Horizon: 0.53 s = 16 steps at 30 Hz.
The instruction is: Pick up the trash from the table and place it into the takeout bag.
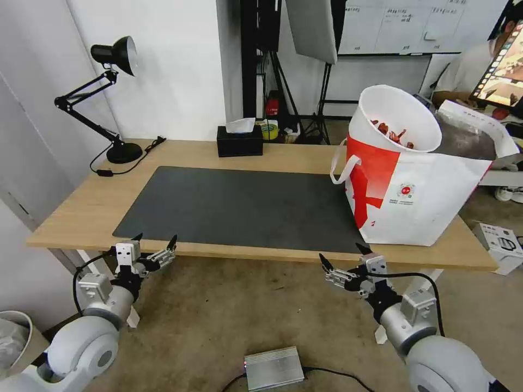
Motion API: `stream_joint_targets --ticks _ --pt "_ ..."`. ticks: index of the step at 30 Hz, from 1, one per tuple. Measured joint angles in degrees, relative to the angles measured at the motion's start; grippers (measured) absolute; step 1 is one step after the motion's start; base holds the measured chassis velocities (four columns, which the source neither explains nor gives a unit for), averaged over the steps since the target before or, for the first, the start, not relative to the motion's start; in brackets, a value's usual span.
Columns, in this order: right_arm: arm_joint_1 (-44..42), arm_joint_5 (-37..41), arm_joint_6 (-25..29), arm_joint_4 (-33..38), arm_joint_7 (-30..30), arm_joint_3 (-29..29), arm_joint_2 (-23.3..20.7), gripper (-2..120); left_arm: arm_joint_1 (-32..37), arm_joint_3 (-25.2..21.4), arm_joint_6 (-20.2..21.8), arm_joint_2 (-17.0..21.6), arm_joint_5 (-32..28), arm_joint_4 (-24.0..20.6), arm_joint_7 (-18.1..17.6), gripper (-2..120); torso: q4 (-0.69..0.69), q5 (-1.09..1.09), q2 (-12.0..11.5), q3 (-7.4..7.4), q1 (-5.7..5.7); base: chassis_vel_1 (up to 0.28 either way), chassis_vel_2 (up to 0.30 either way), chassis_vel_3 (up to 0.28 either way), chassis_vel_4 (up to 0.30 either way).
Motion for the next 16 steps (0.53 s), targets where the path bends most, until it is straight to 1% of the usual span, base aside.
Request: stream_joint_targets --ticks 16 --pt "0.0 0.0 0.0 0.0 0.0 0.0 0.0 100 -0.1 0.1 0.0 0.0 0.0 0.0 0.0 100 0.00 0.00 0.0 0.00 0.00 0.000 0.000 0.000 0.000"
